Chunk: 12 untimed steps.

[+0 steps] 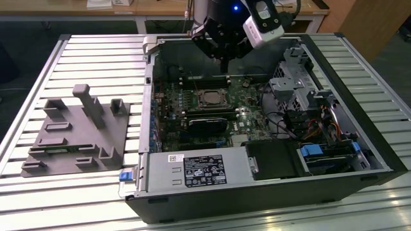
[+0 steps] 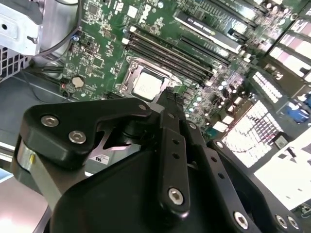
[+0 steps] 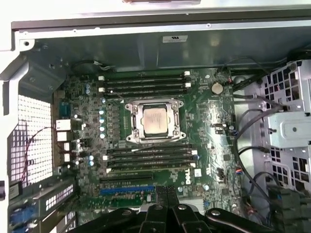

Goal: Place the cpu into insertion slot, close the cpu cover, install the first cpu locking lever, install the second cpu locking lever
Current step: 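Install the first cpu locking lever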

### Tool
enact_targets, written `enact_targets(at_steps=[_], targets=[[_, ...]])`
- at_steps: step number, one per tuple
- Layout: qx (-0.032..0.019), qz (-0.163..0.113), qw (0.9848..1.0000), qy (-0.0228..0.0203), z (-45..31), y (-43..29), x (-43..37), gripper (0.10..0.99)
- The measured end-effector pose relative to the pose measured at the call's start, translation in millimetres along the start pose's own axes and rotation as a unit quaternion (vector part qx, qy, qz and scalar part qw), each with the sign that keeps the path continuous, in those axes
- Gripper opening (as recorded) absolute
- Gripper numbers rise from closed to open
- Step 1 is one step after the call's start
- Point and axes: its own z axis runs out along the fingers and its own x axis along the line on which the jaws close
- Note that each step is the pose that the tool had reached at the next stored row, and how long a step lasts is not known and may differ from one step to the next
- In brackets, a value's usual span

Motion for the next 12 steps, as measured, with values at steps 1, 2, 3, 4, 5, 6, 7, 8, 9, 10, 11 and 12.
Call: enact_targets(at_steps=[1, 2, 3, 4, 5, 6, 7, 8, 9, 10, 11, 12], targets=[[0.0000, 0.000, 1.0000, 0.0000, 1.9, 1.2, 0.2, 0.106], [0.0000, 0.000, 1.0000, 0.0000, 3.8, 2.5, 0.3, 0.106], [0.0001, 0.000, 1.0000, 0.0000, 5.7, 3.7, 0.5, 0.106], [0.0000, 0.000, 1.0000, 0.0000, 7.6, 4.9, 0.6, 0.106], [0.0000, 0.000, 1.0000, 0.0000, 9.6, 6.1, 0.8, 0.106], [0.0000, 0.000, 1.0000, 0.0000, 11.7, 7.3, 1.0, 0.106], [0.0000, 0.000, 1.0000, 0.0000, 13.6, 8.5, 1.1, 0.106], [0.0001, 0.000, 1.0000, 0.0000, 15.4, 9.6, 1.3, 0.106], [0.0000, 0.000, 1.0000, 0.0000, 17.3, 10.7, 1.4, 0.106], [0.0000, 0.000, 1.0000, 0.0000, 19.3, 11.8, 1.5, 0.106], [0.0000, 0.000, 1.0000, 0.0000, 21.2, 12.9, 1.7, 0.106], [0.0000, 0.000, 1.0000, 0.0000, 23.2, 14.0, 1.9, 0.106]])
